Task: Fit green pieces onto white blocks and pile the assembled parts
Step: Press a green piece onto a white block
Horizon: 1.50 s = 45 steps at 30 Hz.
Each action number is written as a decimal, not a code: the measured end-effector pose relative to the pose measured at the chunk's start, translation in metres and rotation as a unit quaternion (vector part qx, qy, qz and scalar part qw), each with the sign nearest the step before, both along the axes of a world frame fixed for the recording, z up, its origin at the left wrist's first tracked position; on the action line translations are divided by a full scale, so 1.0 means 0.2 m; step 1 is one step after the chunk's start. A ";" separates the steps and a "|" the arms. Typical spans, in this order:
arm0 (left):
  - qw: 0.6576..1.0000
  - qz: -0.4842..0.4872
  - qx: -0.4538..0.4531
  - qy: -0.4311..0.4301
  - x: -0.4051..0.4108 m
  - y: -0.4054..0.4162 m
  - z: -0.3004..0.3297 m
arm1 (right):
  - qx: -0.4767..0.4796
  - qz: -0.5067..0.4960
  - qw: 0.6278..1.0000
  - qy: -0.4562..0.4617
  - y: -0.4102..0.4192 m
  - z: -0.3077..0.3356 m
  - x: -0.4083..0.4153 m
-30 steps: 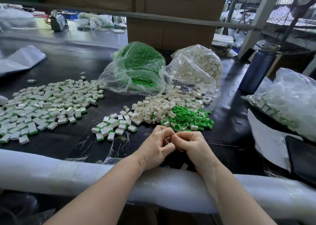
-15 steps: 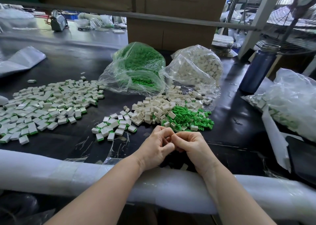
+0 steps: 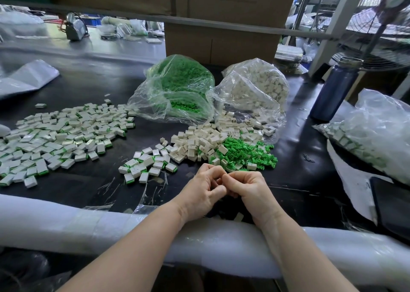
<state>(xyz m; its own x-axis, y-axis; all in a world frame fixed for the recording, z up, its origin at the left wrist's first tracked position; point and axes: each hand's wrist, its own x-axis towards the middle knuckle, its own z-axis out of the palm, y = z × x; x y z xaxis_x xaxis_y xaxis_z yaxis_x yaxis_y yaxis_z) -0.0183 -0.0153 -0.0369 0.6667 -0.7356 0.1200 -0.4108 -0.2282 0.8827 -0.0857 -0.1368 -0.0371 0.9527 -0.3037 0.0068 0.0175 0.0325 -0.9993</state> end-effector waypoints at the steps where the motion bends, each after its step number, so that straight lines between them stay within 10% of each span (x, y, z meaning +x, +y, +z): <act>1: 1.000 0.002 -0.007 0.005 0.00 0.00 0.00 | -0.002 0.001 1.000 -0.003 0.00 0.00 0.00; 20: 0.997 0.077 -0.014 -0.013 0.01 0.00 -0.01 | -0.239 -0.106 0.965 -0.021 0.00 -0.03 0.02; 45: 0.917 0.390 0.063 -0.049 0.09 0.03 -0.06 | -0.221 -0.329 0.916 0.062 -0.09 -0.06 0.03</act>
